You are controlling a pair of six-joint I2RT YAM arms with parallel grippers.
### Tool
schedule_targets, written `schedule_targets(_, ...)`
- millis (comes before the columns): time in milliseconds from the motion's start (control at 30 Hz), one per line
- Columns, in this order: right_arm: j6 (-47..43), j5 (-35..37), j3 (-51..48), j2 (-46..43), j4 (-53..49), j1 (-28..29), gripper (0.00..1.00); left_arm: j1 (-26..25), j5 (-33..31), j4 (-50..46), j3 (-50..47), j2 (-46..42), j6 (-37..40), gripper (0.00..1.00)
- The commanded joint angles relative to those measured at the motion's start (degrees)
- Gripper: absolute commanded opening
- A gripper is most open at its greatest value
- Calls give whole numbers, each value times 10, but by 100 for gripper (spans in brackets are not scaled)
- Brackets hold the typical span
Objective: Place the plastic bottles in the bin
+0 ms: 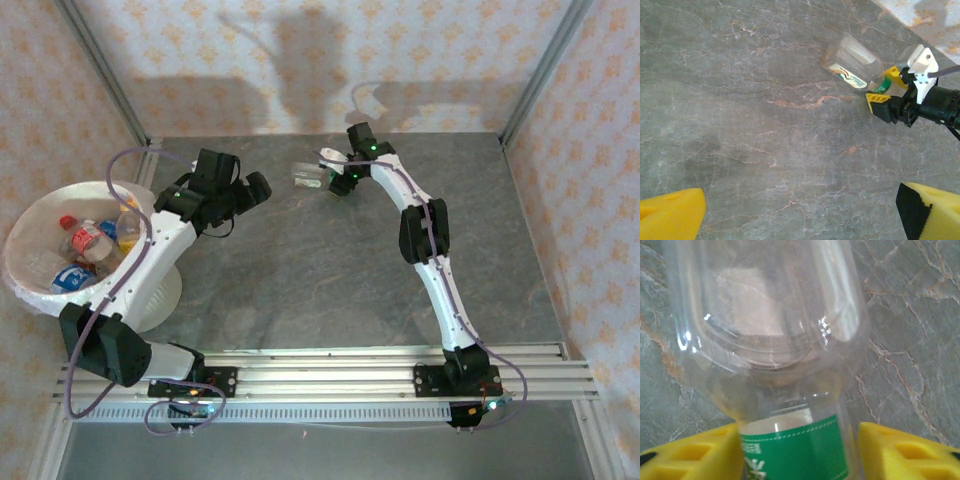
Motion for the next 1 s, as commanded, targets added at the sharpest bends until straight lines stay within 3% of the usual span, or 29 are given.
schedule_targets(0,-15,-8,-26,-34,2,2,48,-2,-8,3,4,2,1,100)
schedule_targets(200,-25,-10,-131,-123,18,2,31,-3,3,14,-5,-2,2,100)
schedule_targets(300,9,-1,-247,-207,79,2,25,-2,36,71,-37,-11,-14,100)
schedule_targets(500,181,9,-609,-468,357,9,24,-2,131,216,-95,-24,-71,100)
schedule_targets(600,271,12,-750,-583,443,26,21,-5,191,292,-110,-23,-101,100)
schedule_targets(733,395,82,-884,-714,505,78,17,-23,243,392,-128,-25,-131,100)
schedule_targets(833,481,112,-967,-790,558,106,17,-47,234,413,-127,-33,-125,100)
schedule_targets(967,538,158,-1004,-844,555,117,17,-75,215,445,-131,-44,-120,100)
